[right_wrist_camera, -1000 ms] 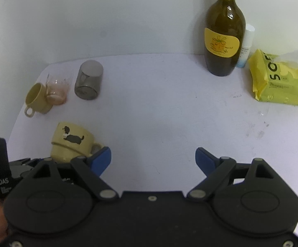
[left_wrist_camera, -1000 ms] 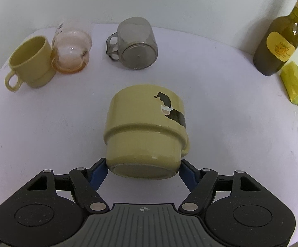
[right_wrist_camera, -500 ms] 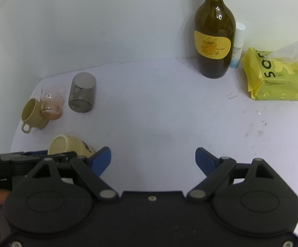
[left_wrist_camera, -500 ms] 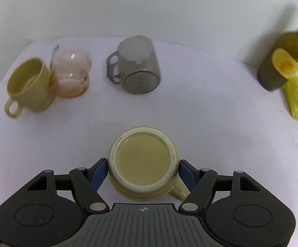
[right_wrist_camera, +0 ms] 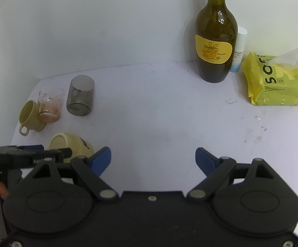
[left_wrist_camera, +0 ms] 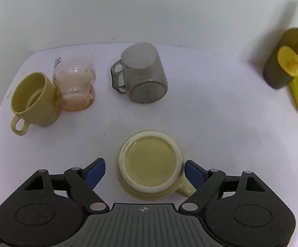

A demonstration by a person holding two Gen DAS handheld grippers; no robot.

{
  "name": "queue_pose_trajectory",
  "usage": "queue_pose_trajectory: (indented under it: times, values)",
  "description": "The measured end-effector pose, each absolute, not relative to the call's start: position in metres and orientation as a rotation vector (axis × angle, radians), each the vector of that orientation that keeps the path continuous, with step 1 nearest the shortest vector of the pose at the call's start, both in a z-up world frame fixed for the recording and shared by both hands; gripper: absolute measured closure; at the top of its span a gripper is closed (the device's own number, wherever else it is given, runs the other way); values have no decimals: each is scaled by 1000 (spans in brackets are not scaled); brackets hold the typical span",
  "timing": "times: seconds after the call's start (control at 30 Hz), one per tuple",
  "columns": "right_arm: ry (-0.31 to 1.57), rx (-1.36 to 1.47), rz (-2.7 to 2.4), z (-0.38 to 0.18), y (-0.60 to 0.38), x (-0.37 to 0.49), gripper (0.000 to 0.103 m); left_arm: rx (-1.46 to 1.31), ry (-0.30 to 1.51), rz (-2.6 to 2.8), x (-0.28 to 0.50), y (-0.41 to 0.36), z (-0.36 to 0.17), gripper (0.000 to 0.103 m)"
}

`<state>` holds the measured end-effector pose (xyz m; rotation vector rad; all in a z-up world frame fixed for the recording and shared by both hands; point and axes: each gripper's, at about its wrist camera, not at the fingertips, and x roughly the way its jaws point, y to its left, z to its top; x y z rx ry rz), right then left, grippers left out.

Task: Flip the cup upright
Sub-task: 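Lift and rotate the dog-print mug with the left gripper, opening upward, then lower the upright mug onto the table and open the left gripper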

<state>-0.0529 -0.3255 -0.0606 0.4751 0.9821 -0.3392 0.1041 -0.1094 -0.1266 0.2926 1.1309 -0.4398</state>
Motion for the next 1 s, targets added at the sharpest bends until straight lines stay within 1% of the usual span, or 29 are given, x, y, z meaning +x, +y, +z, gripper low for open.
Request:
queue_pose_trajectory:
  times: [0.13, 0.4, 0.43, 0.47, 0.53, 0.63, 0.9, 1.0]
  values:
    - [989, 481, -351, -61, -327, -54, 14, 304, 1153, -472, 108, -108, -138, 20]
    - [1000, 467, -353, -62, -331, -56, 13, 384, 1078, -624, 112, -103, -136, 21]
    - [1002, 469, -354, -63, -331, -56, 13, 387, 1077, -628, 112, -103, -136, 22]
    - [1002, 469, -353, -63, -331, -55, 13, 393, 1073, -644, 112, -104, -136, 27]
    - [1002, 469, -350, -63, -331, -54, 13, 389, 1078, -653, 112, -105, -136, 31]
    - [997, 472, -345, -62, -330, -52, 13, 338, 1103, -570, 113, -110, -137, 34]
    - [1001, 472, -349, -63, -328, -54, 13, 64, 1216, -190, 140, -114, -135, 34]
    - [998, 468, -355, -61, -329, -56, 13, 52, 1213, -150, 149, -119, -135, 33]
